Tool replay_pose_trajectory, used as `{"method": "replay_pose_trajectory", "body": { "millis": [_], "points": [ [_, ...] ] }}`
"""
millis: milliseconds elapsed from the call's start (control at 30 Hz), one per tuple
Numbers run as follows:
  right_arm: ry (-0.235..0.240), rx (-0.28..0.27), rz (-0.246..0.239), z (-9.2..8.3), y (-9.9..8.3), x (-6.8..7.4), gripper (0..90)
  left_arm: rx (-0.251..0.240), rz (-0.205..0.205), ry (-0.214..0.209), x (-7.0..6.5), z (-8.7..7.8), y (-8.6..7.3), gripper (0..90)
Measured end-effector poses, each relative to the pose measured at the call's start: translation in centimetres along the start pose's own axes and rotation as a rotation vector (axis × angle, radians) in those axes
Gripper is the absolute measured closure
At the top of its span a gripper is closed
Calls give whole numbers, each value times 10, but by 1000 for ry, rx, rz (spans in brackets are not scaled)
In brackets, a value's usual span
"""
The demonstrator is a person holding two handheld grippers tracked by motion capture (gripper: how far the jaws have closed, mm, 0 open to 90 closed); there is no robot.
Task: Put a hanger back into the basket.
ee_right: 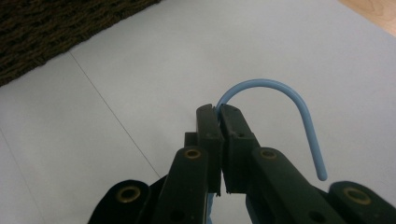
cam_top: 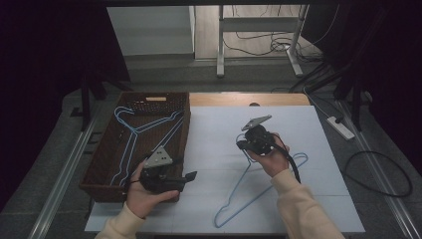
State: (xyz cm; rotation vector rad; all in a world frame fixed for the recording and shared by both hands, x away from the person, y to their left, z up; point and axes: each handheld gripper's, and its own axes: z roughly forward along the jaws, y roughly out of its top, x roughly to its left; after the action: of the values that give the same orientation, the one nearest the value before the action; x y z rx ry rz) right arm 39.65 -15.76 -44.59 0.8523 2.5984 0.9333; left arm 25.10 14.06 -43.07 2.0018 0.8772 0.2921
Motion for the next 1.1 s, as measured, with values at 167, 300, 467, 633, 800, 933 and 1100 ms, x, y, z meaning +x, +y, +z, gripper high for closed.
{"method": "replay_pose_trajectory", "body": {
  "millis": [167, 300, 467, 633, 800, 933, 1100],
  "points": [
    [-5, -22, 2, -4, -3, 1, 881, 22, 6, -18, -9, 14, 6, 314],
    [-3, -33, -2, -6, -4, 3, 880, 50, 1, -28, -15, 25, 8, 316],
    [-2, -43, -4, -8, -5, 5, 880, 84, -4, -38, -21, 39, 10, 316],
    [-4, -55, 0, -11, -6, 6, 880, 103, -25, -82, -24, 51, 9, 317],
    [-5, -64, 0, -13, -6, 7, 881, 118, -35, -108, -31, 63, 8, 319],
    [-5, -76, 1, -15, -6, 8, 880, 138, -15, -112, -38, 74, 8, 320],
    [-7, -87, 0, -17, -6, 9, 880, 181, 10, -131, -51, 92, 8, 319]
  ]
}}
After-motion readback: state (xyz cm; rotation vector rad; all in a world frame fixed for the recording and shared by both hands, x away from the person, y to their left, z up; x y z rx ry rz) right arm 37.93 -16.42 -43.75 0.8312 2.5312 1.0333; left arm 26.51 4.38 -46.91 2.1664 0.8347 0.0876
